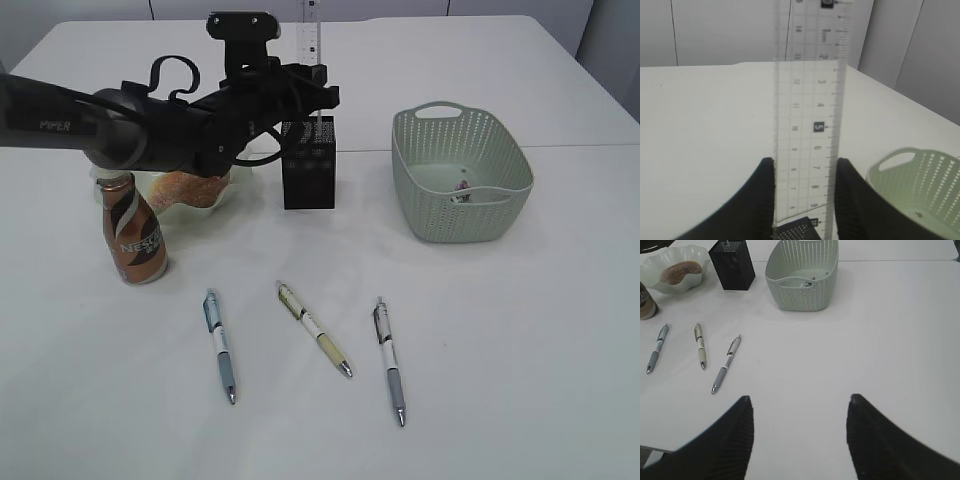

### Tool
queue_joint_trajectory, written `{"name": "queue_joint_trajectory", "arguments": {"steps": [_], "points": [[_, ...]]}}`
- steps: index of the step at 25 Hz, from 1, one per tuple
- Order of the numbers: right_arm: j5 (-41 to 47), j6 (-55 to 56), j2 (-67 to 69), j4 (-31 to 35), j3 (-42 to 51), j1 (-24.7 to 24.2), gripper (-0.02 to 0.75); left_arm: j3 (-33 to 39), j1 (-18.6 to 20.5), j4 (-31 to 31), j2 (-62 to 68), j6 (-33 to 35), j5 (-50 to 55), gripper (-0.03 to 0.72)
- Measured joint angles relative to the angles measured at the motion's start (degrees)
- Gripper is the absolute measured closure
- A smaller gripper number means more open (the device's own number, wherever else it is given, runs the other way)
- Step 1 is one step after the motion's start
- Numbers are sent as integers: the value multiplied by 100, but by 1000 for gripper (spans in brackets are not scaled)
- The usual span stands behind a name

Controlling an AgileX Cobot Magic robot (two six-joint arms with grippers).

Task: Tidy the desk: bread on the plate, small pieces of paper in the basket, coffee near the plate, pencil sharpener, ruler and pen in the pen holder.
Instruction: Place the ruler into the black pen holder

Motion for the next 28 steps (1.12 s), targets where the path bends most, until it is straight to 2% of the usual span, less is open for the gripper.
{"name": "queue_joint_trajectory", "arguments": {"steps": [16,24,28], "points": [[0,0,0,0,0,0,274,0,0,-47,115,0,0,449],[0,0,0,0,0,0,274,0,0,-90,115,0,0,344],[0,0,0,0,0,0,274,0,0,-90,115,0,0,326]]}}
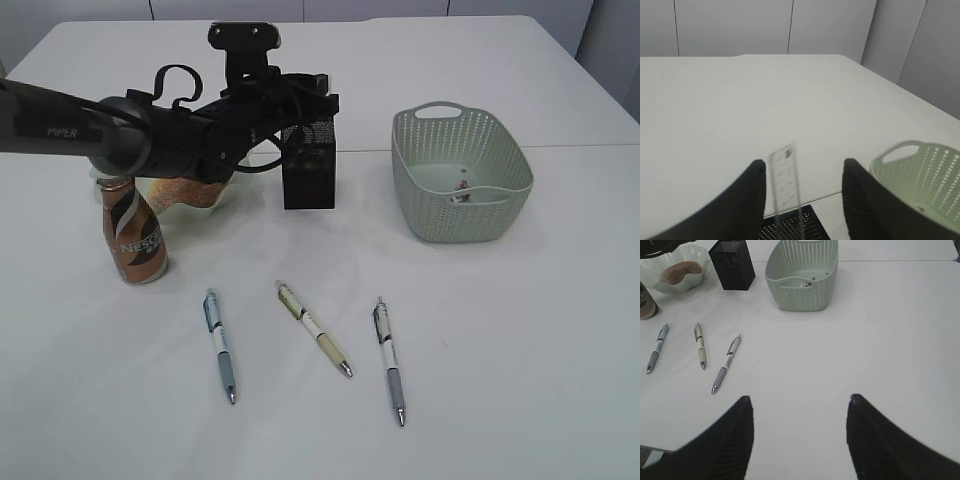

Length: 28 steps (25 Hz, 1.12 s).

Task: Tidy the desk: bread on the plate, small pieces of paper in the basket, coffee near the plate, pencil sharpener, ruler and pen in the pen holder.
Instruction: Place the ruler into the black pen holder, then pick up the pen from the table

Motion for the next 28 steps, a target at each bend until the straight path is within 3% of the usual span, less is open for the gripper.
{"name": "queue_joint_trajectory", "arguments": {"steps": [8,14,28], "points": [[0,0,0,0,0,0,274,0,0,-72,-128,0,112,323],[0,0,0,-10,0,0,274,0,0,-72,-684,-10,819,326],[0,159,0,242,0,0,274,0,0,198,-2652,-10,4405,355]]}}
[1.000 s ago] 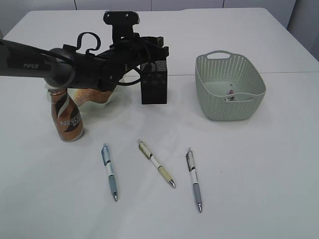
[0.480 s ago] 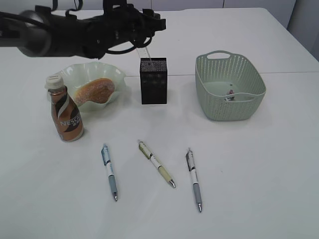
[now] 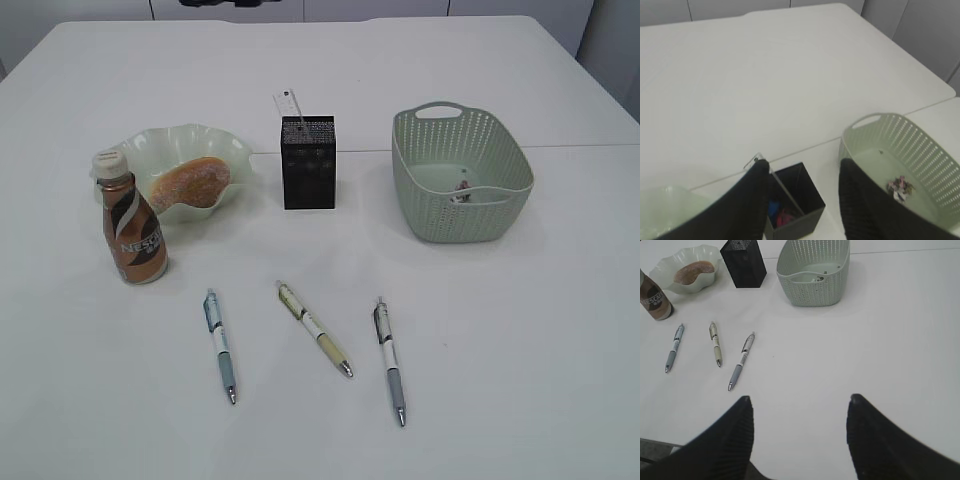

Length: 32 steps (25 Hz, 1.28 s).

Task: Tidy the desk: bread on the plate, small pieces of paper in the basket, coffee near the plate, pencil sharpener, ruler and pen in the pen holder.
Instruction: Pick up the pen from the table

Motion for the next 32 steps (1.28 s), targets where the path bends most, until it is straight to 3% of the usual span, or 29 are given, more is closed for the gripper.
{"name": "queue_joint_trajectory", "arguments": {"steps": [10,16,22,32], "points": [[0,61,0,106,0,0,274,-271,0,0,-724,-604,3229,356],[0,70,26,235,0,0,274,-351,0,0,-724,-1315,4884,358],[13,70,573,300,0,0,274,-362,0,-91,-578,-1787,5487,364],[2,51,1367,310,0,0,274,-362,-116,-525,529,-1868,5508,379]]}}
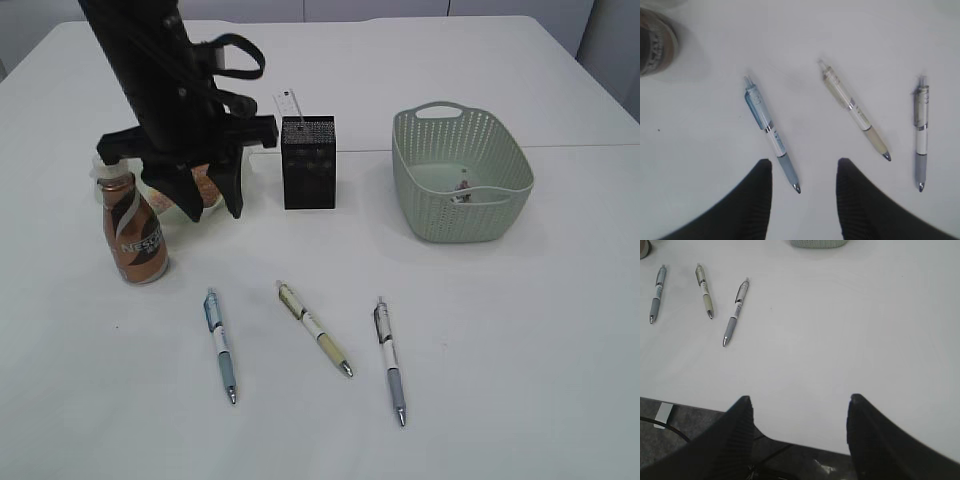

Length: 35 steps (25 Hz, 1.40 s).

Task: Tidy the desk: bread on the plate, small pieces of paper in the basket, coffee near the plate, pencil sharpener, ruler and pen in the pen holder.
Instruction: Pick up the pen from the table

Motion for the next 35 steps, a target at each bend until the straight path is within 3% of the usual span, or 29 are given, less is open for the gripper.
{"name": "queue_joint_trajectory", "arguments": {"steps": [11,23,35], "points": [[-583,0,61,11,0,0,274,10,-21,-246,424,-93,-46,380],[-632,0,61,171,0,0,274,428,-455,812,424,-1589,-68,380],[-537,0,70,184,0,0,274,756,-481,982,571,-1996,-102,380]]}}
